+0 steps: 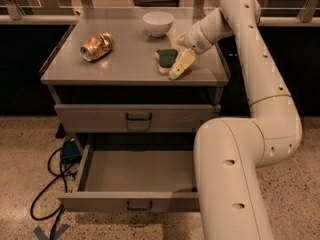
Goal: Place sponge into middle drawer
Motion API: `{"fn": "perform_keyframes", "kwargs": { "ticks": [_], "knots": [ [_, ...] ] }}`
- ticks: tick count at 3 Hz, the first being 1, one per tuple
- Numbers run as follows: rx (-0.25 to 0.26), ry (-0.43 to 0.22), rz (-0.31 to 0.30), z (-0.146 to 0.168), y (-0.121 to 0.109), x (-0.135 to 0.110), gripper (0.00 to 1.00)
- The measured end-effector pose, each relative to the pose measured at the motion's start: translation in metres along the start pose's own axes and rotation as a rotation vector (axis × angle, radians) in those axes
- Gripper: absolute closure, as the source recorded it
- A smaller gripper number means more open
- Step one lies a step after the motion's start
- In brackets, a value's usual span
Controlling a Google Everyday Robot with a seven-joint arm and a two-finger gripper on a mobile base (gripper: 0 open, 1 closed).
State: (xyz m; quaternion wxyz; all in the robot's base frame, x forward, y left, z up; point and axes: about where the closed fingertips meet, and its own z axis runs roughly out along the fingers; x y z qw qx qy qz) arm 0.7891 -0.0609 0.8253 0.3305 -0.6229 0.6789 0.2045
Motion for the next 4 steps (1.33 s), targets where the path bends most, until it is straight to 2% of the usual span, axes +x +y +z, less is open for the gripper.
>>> {"fn": "perform_keyframes", "kwargs": {
  "ticks": [2,3,4],
  "knots": [
    [0.0,-0.001,0.0,0.0007,-0.0001,0.0001,0.04],
    [0.0,-0.001,0.0,0.0007,-0.0001,0.0001,0.22],
    [0.0,-0.001,0.0,0.0007,-0.0001,0.0001,0.46]
  ]
}}
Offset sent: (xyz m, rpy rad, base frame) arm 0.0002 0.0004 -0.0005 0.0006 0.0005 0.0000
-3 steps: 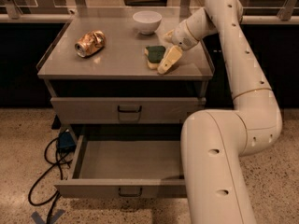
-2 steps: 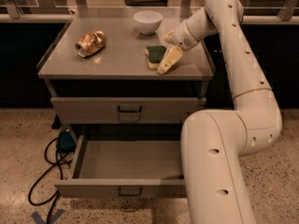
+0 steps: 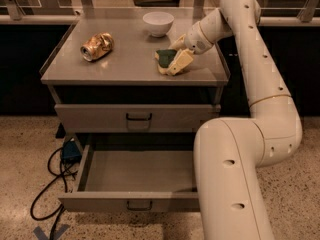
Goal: Place sponge into middle drawer
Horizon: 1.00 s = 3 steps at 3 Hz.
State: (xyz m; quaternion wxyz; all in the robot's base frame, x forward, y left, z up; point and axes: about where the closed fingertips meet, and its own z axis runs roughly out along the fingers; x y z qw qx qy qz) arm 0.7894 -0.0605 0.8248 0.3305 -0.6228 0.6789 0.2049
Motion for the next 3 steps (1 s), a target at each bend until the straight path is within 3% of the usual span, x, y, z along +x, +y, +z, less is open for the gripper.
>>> {"fn": "perform_keyframes", "kwargs": {
  "ticks": [2,3],
  "knots": [
    [0.0,0.0,0.0,0.0,0.0,0.0,0.92],
    [-0.008,0.002,-0.01,-0.011,0.007,0.01,1.0]
  ]
}}
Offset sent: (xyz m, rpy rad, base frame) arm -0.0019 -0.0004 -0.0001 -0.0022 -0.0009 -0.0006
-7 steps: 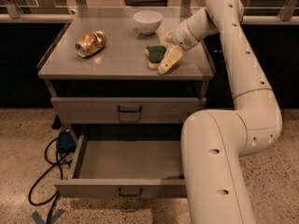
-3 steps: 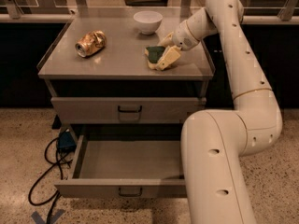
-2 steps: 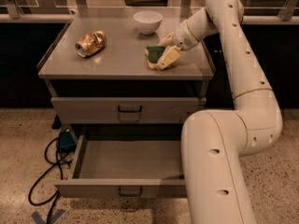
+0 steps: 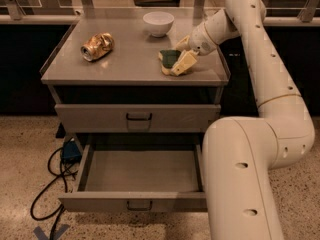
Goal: Place sponge into middle drawer
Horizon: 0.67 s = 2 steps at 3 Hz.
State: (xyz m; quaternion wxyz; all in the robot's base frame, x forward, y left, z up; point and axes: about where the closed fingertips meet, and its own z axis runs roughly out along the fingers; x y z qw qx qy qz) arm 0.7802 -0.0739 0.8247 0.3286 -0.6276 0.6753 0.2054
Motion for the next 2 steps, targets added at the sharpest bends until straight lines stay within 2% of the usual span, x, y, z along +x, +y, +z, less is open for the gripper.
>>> {"fn": "perform_keyframes", "kwargs": {
  "ticks": [1,2],
  "knots": [
    [0.121,-0.044,-0.047,-0.069,0.006,0.002,1.0],
    [0.333,-0.089,-0.1,-0.168,0.022,-0.02,1.0]
  ]
}}
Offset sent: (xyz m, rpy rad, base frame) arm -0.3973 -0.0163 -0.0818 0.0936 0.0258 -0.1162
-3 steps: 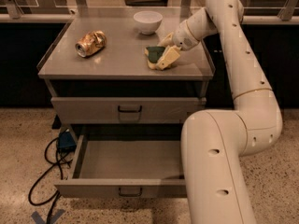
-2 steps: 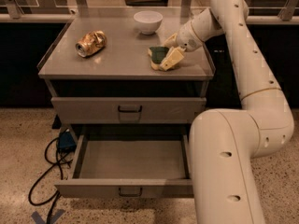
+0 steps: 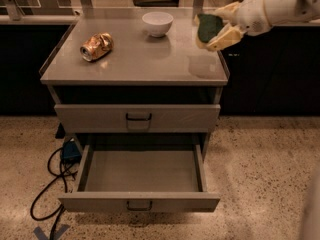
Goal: Place sponge into middle drawer
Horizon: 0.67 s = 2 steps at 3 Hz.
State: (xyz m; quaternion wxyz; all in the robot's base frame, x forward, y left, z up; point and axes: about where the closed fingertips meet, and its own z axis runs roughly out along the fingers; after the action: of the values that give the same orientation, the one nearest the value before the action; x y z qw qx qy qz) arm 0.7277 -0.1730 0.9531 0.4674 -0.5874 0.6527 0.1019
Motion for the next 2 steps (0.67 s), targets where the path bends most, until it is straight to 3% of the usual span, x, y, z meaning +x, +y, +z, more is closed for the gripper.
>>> {"fn": "perform_keyframes", "kwargs": {
  "ticks": [1,2],
  "knots": [
    [0.19,-0.063,-0.032,-0.09,0.009,-0.073,1.0],
    [0.263,-0.079,-0.068,-0.122,0.021,-0.111,1.0]
  ]
}}
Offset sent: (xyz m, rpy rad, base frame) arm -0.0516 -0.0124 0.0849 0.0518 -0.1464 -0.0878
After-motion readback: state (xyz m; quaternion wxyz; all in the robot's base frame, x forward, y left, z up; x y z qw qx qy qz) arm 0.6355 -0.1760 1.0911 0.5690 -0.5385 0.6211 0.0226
